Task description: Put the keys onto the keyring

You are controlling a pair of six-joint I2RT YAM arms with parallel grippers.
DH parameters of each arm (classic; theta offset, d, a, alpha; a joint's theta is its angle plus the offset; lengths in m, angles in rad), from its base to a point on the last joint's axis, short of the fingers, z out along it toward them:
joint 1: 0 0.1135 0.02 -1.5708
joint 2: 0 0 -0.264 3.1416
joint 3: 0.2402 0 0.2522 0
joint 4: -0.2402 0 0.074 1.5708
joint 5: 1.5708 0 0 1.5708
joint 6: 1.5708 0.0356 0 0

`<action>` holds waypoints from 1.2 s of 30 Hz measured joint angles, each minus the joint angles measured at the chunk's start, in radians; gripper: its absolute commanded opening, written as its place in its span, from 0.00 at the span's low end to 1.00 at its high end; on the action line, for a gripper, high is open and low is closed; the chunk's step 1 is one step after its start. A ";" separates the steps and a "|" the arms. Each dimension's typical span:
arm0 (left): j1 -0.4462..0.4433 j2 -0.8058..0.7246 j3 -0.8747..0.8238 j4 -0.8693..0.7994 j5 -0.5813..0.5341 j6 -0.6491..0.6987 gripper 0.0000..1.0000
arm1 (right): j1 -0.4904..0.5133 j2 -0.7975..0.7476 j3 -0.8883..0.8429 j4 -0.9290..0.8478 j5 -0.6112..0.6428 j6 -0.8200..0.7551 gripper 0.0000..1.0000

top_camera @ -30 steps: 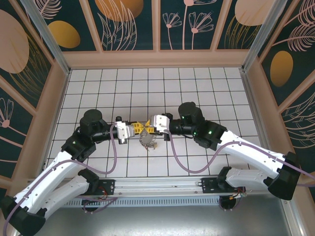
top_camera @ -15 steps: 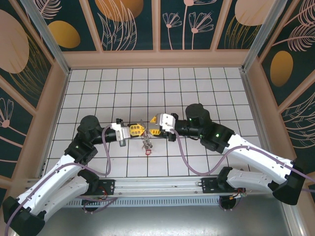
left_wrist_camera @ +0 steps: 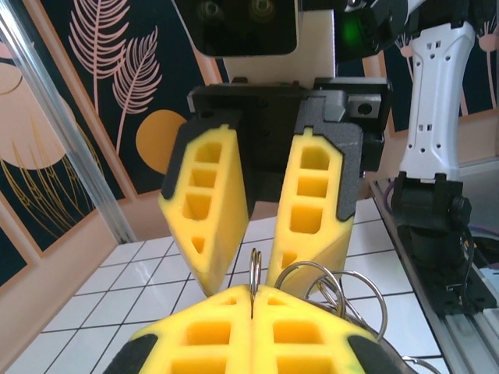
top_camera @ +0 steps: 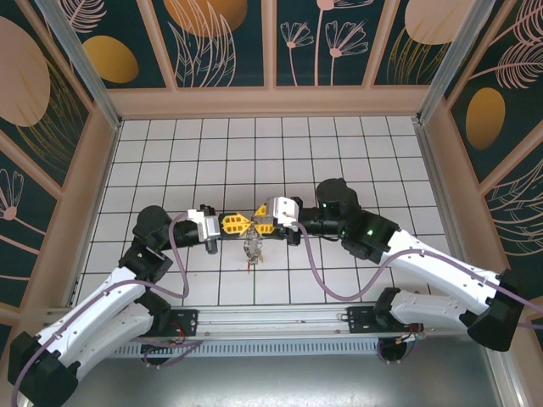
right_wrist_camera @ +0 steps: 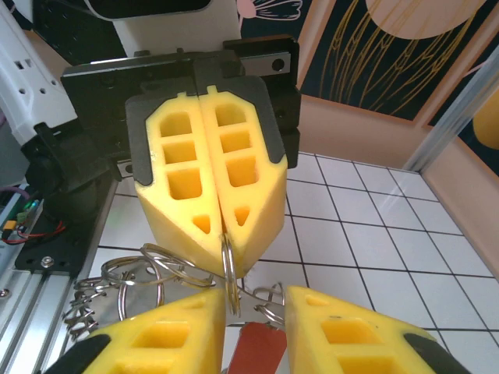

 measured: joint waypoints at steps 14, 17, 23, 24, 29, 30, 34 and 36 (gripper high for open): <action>0.000 -0.044 0.108 -0.336 -0.171 0.204 0.39 | 0.000 0.080 0.110 -0.213 0.047 -0.071 0.00; 0.000 -0.034 0.166 -0.473 -0.206 0.290 0.35 | 0.002 0.117 0.188 -0.307 0.093 -0.114 0.00; 0.000 0.035 0.220 -0.605 -0.229 0.358 0.35 | 0.025 0.190 0.309 -0.446 0.193 -0.176 0.00; 0.000 0.048 0.224 -0.614 -0.229 0.363 0.35 | 0.027 0.202 0.322 -0.461 0.203 -0.179 0.00; 0.000 0.104 0.251 -0.642 -0.224 0.371 0.30 | 0.031 0.235 0.336 -0.503 0.227 -0.194 0.00; 0.000 0.113 0.259 -0.643 -0.219 0.371 0.29 | 0.032 0.237 0.336 -0.507 0.232 -0.194 0.00; 0.000 0.119 0.278 -0.642 -0.204 0.368 0.17 | 0.036 0.238 0.336 -0.511 0.237 -0.194 0.00; 0.000 0.119 0.280 -0.643 -0.192 0.370 0.17 | 0.037 0.238 0.336 -0.510 0.236 -0.193 0.00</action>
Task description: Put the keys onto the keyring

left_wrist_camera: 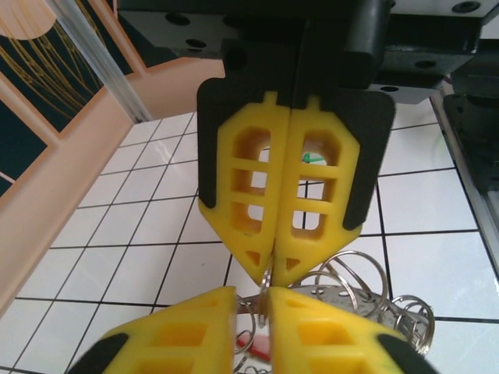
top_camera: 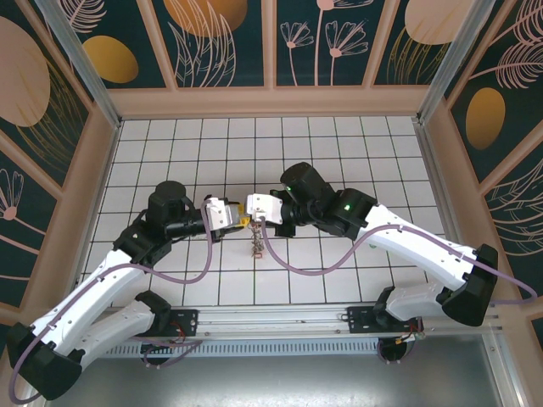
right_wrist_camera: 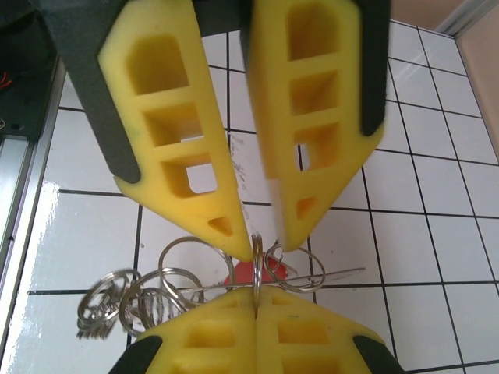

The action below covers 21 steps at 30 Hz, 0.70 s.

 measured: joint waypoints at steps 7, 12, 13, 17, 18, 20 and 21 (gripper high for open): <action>0.000 0.019 0.000 0.000 0.020 0.000 0.17 | 0.002 -0.006 -0.018 0.029 -0.026 0.013 0.00; 0.000 0.023 0.000 0.001 0.036 -0.001 0.00 | 0.003 -0.013 -0.029 0.048 -0.033 0.029 0.00; 0.000 0.023 0.000 0.000 0.038 -0.002 0.00 | 0.001 -0.014 -0.031 0.050 -0.033 0.030 0.00; 0.000 0.024 0.002 0.002 0.056 0.004 0.00 | 0.001 -0.034 -0.060 0.080 -0.035 0.034 0.02; 0.000 0.024 0.002 0.005 0.063 0.003 0.00 | 0.001 -0.044 -0.076 0.097 -0.039 0.036 0.13; 0.000 0.013 -0.014 0.043 0.079 -0.021 0.00 | -0.007 -0.085 -0.128 0.152 -0.058 0.055 0.23; 0.000 0.002 -0.033 0.079 0.088 -0.041 0.00 | -0.015 -0.109 -0.157 0.182 -0.073 0.066 0.27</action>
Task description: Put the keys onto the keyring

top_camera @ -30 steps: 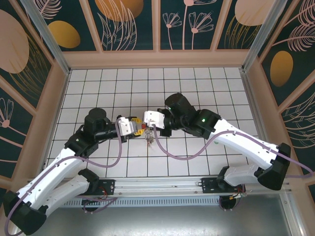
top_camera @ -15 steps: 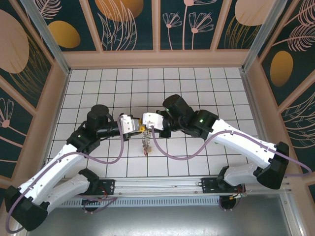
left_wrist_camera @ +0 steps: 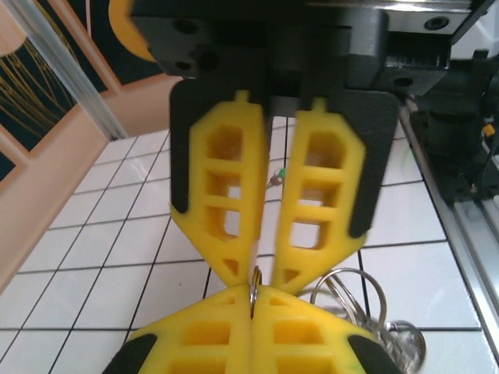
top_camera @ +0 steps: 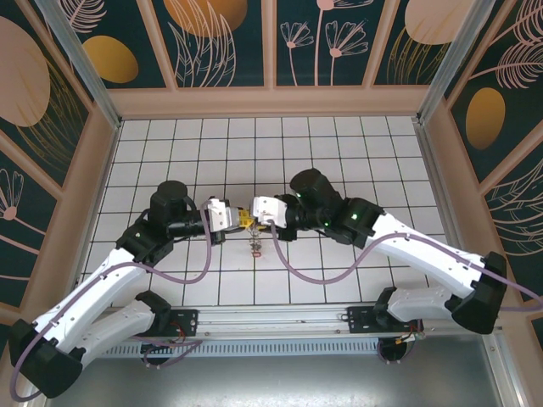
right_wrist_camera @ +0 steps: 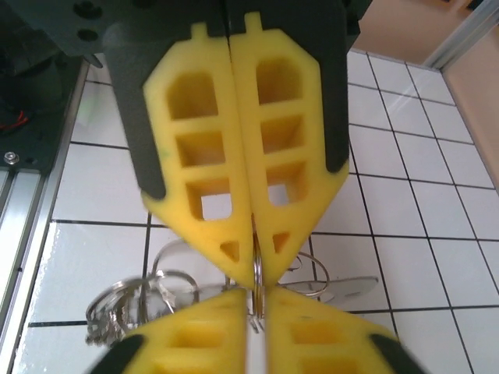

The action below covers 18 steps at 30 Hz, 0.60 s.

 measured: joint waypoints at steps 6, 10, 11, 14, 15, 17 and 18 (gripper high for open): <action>-0.001 -0.076 -0.134 0.303 0.060 -0.208 0.00 | -0.076 -0.198 -0.196 0.195 -0.106 0.106 0.32; -0.001 -0.073 -0.170 0.494 0.109 -0.354 0.00 | -0.081 -0.242 -0.263 0.326 -0.163 0.172 0.32; -0.001 -0.071 -0.173 0.533 0.119 -0.385 0.00 | -0.081 -0.240 -0.272 0.358 -0.177 0.187 0.32; -0.001 -0.067 -0.179 0.621 0.138 -0.444 0.00 | -0.081 -0.230 -0.291 0.437 -0.214 0.220 0.32; -0.001 -0.066 -0.180 0.639 0.142 -0.457 0.00 | -0.081 -0.227 -0.294 0.454 -0.220 0.227 0.31; -0.001 -0.061 -0.182 0.681 0.157 -0.486 0.00 | -0.081 -0.220 -0.297 0.495 -0.235 0.238 0.29; -0.001 -0.058 -0.182 0.693 0.162 -0.495 0.00 | -0.081 -0.219 -0.297 0.509 -0.240 0.244 0.28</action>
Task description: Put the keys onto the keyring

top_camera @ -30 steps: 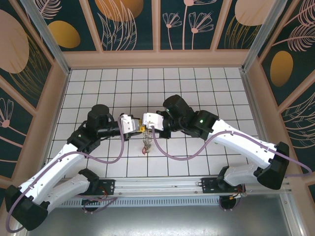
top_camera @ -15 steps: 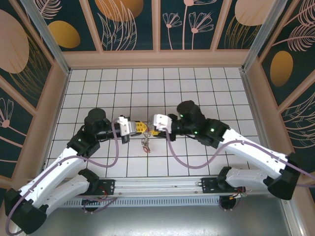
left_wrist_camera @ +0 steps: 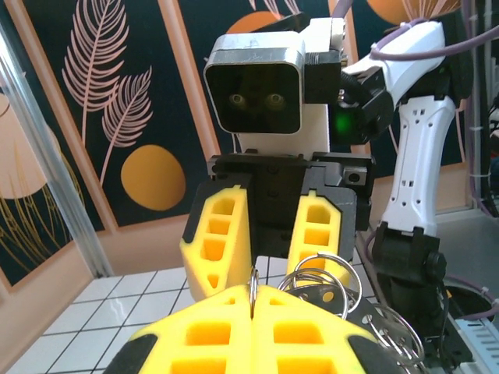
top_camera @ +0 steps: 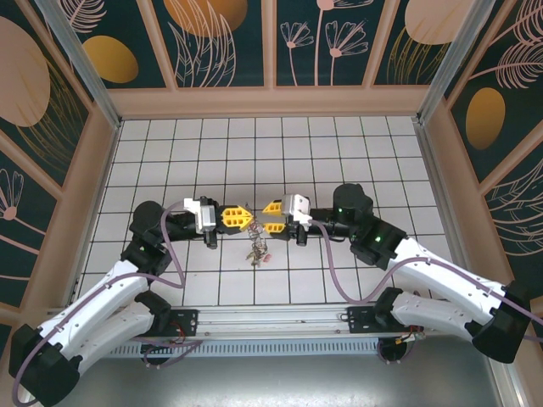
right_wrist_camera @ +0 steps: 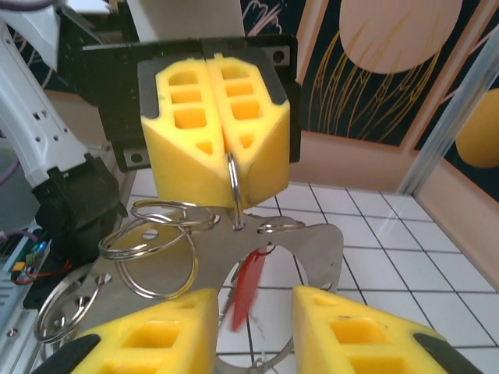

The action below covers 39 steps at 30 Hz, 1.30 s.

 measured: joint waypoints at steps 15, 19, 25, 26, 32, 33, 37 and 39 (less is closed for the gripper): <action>0.002 0.021 -0.043 0.100 0.026 -0.069 0.00 | 0.043 0.046 0.006 0.060 -0.024 -0.014 0.17; 0.002 0.022 -0.045 0.114 0.026 -0.072 0.00 | 0.047 0.050 0.006 0.072 -0.021 -0.016 0.20; 0.002 0.022 -0.056 0.160 0.024 -0.078 0.00 | 0.052 0.050 0.006 0.089 -0.021 -0.018 0.19; 0.002 0.021 -0.058 0.164 0.024 -0.079 0.00 | 0.052 0.050 0.006 0.091 -0.021 -0.017 0.17; 0.002 0.020 -0.063 0.178 0.023 -0.078 0.00 | 0.052 0.050 0.006 0.096 -0.013 -0.021 0.09; 0.002 0.019 -0.063 0.173 0.023 -0.073 0.00 | 0.052 0.049 0.006 0.095 -0.012 -0.022 0.11; 0.002 0.007 -0.061 0.109 0.029 -0.024 0.00 | 0.052 0.049 0.006 0.072 -0.003 -0.036 0.21; 0.002 0.000 -0.060 0.071 0.031 0.003 0.00 | 0.053 0.049 0.006 0.056 -0.002 -0.041 0.21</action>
